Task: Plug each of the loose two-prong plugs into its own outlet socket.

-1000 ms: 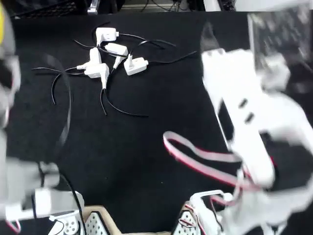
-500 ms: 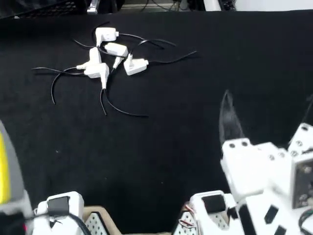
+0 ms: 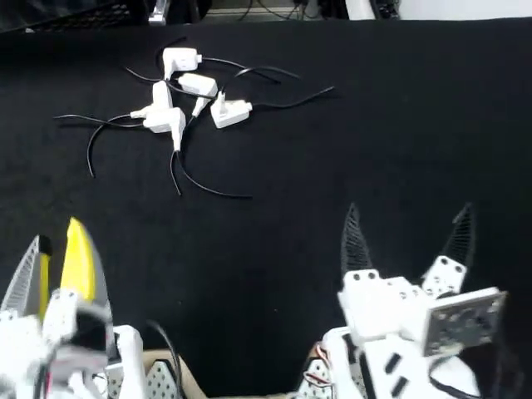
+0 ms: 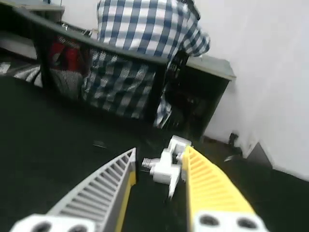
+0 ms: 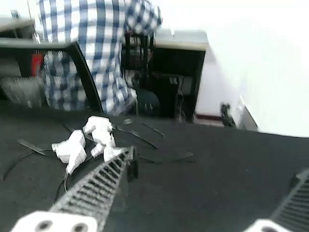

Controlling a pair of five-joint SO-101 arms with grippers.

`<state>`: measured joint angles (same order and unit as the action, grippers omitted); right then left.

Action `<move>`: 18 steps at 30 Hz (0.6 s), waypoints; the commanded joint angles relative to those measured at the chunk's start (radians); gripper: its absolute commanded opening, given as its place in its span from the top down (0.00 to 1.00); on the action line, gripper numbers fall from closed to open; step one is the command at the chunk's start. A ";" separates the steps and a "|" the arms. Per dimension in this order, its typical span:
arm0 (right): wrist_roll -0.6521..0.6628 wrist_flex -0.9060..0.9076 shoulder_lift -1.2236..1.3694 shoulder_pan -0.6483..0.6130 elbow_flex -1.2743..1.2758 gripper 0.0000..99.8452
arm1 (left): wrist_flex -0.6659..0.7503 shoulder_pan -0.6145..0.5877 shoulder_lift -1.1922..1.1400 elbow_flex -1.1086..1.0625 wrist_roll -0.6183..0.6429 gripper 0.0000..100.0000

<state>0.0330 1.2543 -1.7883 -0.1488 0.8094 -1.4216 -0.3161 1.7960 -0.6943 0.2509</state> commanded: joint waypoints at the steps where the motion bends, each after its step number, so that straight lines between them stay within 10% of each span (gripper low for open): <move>1: -0.008 -0.040 -0.082 0.009 0.036 0.54 | 0.044 0.012 -0.014 -0.070 0.003 0.83; 18: -0.006 -0.345 -0.104 0.014 0.766 0.54 | 0.199 0.012 0.029 -0.619 0.002 0.83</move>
<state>0.0330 0.9843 -1.8082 -0.1442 1.4676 -1.2697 -0.3145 1.8220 -1.2605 0.2509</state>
